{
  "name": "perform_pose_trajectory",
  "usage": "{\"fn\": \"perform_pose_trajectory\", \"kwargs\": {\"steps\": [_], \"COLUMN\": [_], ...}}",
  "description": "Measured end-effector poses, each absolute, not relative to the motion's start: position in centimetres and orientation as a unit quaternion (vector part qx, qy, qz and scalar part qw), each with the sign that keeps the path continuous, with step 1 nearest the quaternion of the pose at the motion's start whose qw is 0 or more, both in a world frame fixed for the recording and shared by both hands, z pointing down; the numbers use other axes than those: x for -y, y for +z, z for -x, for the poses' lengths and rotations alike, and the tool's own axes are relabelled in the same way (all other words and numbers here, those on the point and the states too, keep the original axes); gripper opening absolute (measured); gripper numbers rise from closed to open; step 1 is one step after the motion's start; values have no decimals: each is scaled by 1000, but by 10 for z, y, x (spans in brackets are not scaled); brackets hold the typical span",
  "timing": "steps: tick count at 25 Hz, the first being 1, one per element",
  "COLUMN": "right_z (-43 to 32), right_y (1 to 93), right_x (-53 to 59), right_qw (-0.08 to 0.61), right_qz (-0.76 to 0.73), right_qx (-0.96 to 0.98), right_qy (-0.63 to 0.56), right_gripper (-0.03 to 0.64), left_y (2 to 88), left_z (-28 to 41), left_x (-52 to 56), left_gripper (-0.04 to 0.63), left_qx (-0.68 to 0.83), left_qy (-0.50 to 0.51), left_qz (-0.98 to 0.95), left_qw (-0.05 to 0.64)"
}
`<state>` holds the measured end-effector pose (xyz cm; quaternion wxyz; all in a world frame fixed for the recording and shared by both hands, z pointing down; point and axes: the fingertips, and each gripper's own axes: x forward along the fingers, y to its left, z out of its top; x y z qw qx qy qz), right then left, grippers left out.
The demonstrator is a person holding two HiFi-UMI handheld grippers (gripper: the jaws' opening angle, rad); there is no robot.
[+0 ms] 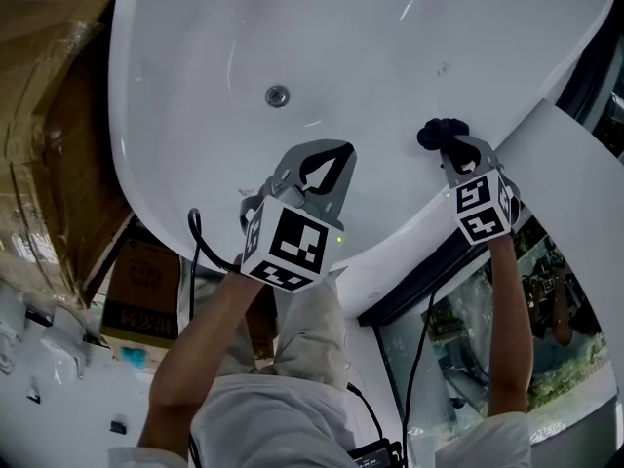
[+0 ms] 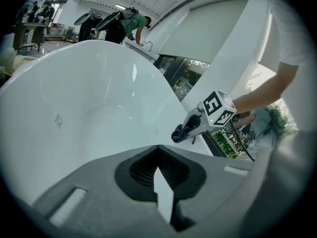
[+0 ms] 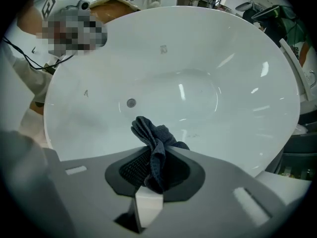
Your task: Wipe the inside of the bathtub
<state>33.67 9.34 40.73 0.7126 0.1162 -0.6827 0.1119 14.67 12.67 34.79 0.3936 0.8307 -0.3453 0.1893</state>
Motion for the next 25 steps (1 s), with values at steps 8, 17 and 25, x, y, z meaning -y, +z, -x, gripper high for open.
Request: {"fn": "perform_pose_trajectory", "kwargs": {"steps": [8,17,25], "right_z": [-331,-319,-307], "right_y": [408,412,418], "right_x": [-127,-174,-221], "right_qw": [711,707,705], "right_qz": [-108,-88,-74], "right_qx": [683,686,685], "right_qy": [127,150,167], "right_gripper": [74,74,74], "left_y": [344,343,345], "left_z": [-147,-146,-146], "left_x": [-142,-154,-175], "left_gripper": [-2,-2,-2], "left_qx": [328,316,308], "left_qy": [197,202,212], "left_qz": [-836,-843,-842], "left_qw": [393,386,389]}}
